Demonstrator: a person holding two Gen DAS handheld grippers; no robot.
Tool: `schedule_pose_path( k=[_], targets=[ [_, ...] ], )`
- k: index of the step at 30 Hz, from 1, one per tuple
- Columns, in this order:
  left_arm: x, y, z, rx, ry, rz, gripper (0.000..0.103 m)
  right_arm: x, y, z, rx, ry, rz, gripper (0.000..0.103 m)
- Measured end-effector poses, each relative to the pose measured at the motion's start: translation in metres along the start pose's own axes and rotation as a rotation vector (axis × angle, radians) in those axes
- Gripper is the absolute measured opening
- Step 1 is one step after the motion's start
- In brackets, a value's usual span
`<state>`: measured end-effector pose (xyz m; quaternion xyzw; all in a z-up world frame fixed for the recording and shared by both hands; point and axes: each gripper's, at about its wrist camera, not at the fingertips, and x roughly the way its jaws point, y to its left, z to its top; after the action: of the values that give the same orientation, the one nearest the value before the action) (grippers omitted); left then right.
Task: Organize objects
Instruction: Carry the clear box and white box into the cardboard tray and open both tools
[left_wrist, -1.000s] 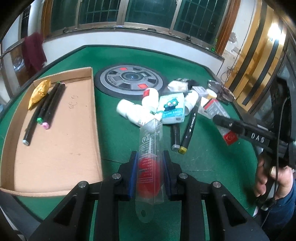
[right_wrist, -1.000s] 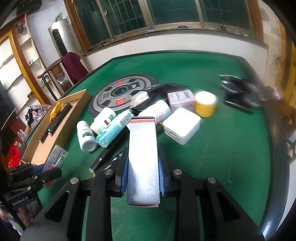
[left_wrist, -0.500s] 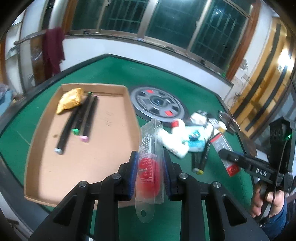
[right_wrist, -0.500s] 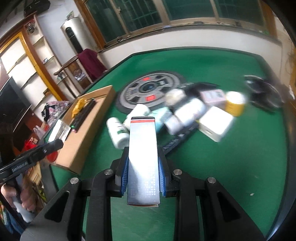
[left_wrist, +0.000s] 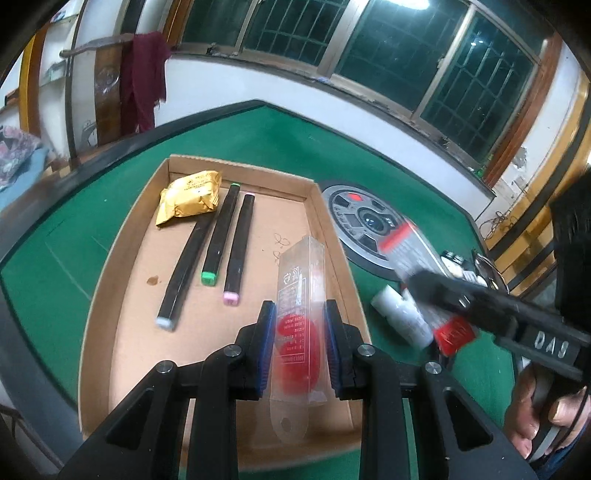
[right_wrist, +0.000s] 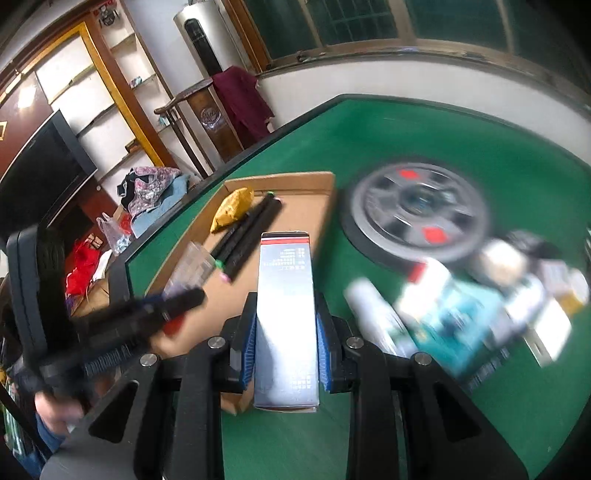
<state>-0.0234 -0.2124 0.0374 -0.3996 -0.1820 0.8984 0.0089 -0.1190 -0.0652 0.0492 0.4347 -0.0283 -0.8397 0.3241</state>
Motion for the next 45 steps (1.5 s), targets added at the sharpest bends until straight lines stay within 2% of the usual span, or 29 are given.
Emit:
schedule_pose_path(
  k=[2,6,10,14,21,41,42,45],
  targets=[
    [0.010,0.001,0.007,-0.015,0.015,0.000,0.022,0.023,0.005,0.020,0.003,0.034,0.008,0.024],
    [0.030,0.004,0.018,-0.065,0.039,0.011,0.022,0.069,0.009,0.052,0.020,0.077,-0.038,0.024],
    [0.046,0.013,0.023,-0.147,0.061,0.014,0.022,0.110,-0.003,0.069,0.095,0.128,-0.044,0.024],
    [0.062,0.017,0.024,-0.182,0.096,0.011,0.022,0.134,-0.011,0.078,0.117,0.152,-0.082,0.024],
    [0.076,0.017,0.018,-0.184,0.114,0.013,0.022,0.148,-0.019,0.082,0.123,0.171,-0.105,0.024],
    [0.056,0.006,0.009,-0.157,0.049,0.054,0.024,0.153,-0.016,0.080,0.122,0.191,-0.089,0.025],
    [0.054,0.005,0.008,-0.154,0.044,0.054,0.025,0.152,-0.015,0.080,0.124,0.190,-0.090,0.027],
    [0.051,0.009,0.015,-0.160,0.030,0.042,0.036,0.143,-0.013,0.080,0.129,0.176,-0.080,0.032]
  ],
)
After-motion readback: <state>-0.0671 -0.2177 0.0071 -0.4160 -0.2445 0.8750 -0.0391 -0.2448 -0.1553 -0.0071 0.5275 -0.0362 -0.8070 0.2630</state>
